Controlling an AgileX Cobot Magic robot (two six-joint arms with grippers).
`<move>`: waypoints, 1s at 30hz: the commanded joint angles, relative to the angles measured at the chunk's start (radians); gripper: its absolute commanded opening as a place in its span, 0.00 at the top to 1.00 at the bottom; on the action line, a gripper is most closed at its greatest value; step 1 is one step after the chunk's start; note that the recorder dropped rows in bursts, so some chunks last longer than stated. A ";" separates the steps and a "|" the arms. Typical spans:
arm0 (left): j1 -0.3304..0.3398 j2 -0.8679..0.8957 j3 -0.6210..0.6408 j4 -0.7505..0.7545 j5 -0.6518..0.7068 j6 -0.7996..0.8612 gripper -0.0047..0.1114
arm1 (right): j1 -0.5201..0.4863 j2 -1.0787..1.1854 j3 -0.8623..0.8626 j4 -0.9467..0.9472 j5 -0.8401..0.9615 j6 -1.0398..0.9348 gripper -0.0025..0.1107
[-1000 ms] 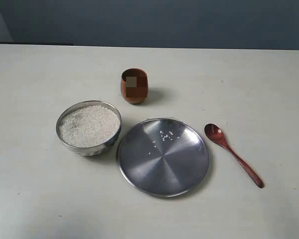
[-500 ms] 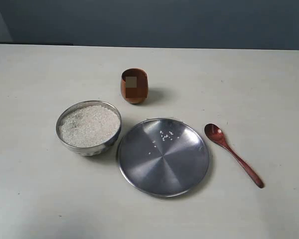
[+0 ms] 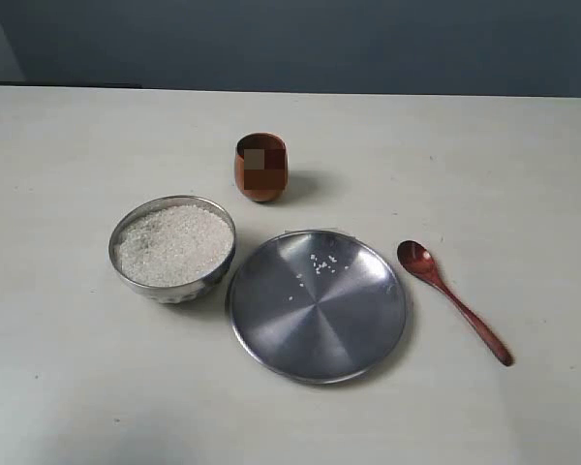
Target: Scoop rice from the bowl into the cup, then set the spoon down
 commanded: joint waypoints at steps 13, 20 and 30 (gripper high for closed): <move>0.001 -0.005 0.004 0.380 -0.047 0.034 0.96 | 0.018 -0.003 0.001 0.014 -0.002 0.079 0.98; 0.001 -0.005 0.004 -0.740 -0.327 0.022 0.96 | 0.020 -0.003 -0.008 0.040 0.006 0.199 0.98; 0.001 -0.005 -0.125 -0.894 -0.124 0.066 0.96 | 0.036 0.079 -0.256 0.024 0.279 0.156 0.98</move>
